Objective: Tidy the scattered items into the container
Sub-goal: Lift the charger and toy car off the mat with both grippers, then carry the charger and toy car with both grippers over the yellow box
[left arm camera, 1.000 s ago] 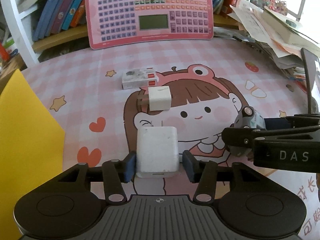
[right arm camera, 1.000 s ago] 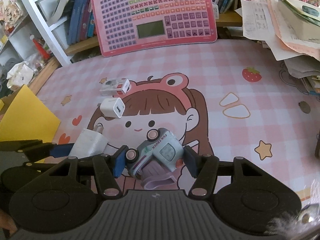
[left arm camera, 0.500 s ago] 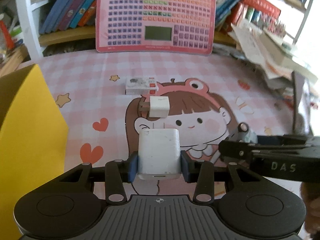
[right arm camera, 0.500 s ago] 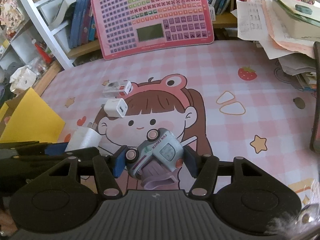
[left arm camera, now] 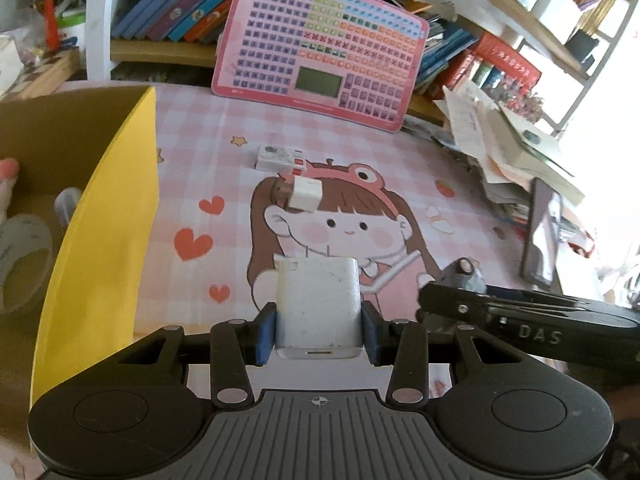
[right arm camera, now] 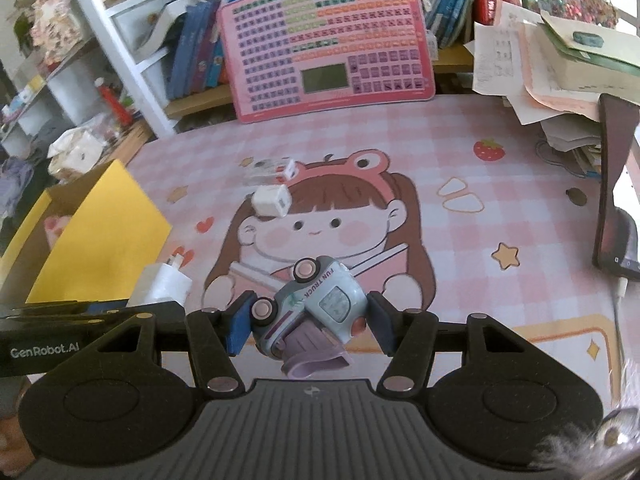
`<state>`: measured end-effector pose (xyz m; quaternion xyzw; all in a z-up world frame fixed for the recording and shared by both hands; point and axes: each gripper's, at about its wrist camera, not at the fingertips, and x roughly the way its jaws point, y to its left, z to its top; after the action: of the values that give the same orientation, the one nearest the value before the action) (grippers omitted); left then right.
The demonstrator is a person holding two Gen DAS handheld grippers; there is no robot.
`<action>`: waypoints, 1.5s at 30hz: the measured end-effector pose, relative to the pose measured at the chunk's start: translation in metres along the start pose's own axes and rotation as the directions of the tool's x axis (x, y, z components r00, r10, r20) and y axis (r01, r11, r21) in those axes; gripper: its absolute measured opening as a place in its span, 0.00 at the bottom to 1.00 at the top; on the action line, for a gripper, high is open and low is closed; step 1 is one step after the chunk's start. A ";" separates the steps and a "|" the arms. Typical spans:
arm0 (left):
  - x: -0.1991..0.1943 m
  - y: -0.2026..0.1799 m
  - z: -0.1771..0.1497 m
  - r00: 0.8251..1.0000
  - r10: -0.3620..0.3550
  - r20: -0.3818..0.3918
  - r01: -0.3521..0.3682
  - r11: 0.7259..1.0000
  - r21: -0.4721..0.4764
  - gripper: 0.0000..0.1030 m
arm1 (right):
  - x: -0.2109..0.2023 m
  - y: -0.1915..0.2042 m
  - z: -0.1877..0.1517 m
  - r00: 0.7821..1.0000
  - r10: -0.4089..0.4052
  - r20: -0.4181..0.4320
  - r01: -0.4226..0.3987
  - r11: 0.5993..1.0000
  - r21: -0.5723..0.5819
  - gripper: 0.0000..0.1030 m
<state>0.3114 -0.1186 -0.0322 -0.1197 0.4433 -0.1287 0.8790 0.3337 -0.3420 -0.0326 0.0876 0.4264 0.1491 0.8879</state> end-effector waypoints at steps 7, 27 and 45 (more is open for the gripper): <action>-0.025 0.005 -0.022 0.998 -0.061 0.012 0.062 0.998 -0.009 0.40 | -0.020 0.025 -0.022 1.000 -0.016 -0.005 0.016 1.000 -0.024 0.55; -0.103 0.054 -0.083 0.985 -0.170 0.011 0.170 0.985 0.017 0.40 | -0.073 0.115 -0.107 0.993 -0.117 0.028 0.116 0.993 0.013 0.55; -0.161 0.108 -0.138 0.982 -0.187 0.002 0.187 0.982 -0.019 0.40 | -0.092 0.196 -0.171 0.993 -0.120 0.007 0.120 0.993 -0.018 0.55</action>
<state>0.1205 0.0231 -0.0269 -0.1691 0.4314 -0.2064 0.8618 0.1078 -0.1838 -0.0157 0.0539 0.4271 0.0992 0.8972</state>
